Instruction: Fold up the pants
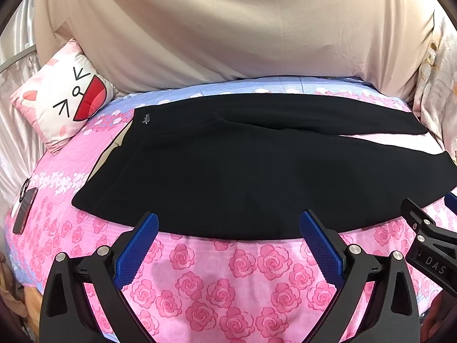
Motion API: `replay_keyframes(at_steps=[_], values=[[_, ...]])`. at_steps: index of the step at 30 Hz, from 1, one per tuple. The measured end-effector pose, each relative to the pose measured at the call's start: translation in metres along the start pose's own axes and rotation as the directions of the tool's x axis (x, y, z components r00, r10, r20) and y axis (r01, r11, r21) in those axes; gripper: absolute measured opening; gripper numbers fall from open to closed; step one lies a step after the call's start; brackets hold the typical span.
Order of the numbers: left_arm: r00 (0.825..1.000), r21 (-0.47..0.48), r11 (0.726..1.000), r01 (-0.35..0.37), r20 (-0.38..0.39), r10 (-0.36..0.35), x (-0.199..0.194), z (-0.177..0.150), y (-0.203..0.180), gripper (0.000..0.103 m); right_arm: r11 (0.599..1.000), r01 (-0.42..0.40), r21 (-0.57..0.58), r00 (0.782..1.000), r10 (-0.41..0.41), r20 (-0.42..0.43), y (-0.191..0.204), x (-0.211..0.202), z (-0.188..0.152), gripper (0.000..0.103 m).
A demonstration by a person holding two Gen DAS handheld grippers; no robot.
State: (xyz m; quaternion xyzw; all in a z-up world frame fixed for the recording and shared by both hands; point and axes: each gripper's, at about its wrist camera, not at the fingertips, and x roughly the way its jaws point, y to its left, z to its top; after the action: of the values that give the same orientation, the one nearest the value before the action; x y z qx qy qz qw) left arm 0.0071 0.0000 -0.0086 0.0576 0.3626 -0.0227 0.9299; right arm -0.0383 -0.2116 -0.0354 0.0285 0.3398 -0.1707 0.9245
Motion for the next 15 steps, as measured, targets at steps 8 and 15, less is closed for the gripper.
replay_keyframes(at_steps=[8,15], values=[[1.000,0.003,1.000,-0.001,-0.002,0.001,0.0036,0.0044,0.0020,0.097,1.000,0.010,0.004,1.000,-0.010,0.007,-0.0024,-0.0010,0.0005,0.098],[1.000,0.003,1.000,-0.004,-0.005,0.004,0.0042,0.0049,0.0011,0.097,1.000,0.012,0.008,1.000,-0.012,-0.001,-0.0044,0.0012,-0.0008,0.098]])
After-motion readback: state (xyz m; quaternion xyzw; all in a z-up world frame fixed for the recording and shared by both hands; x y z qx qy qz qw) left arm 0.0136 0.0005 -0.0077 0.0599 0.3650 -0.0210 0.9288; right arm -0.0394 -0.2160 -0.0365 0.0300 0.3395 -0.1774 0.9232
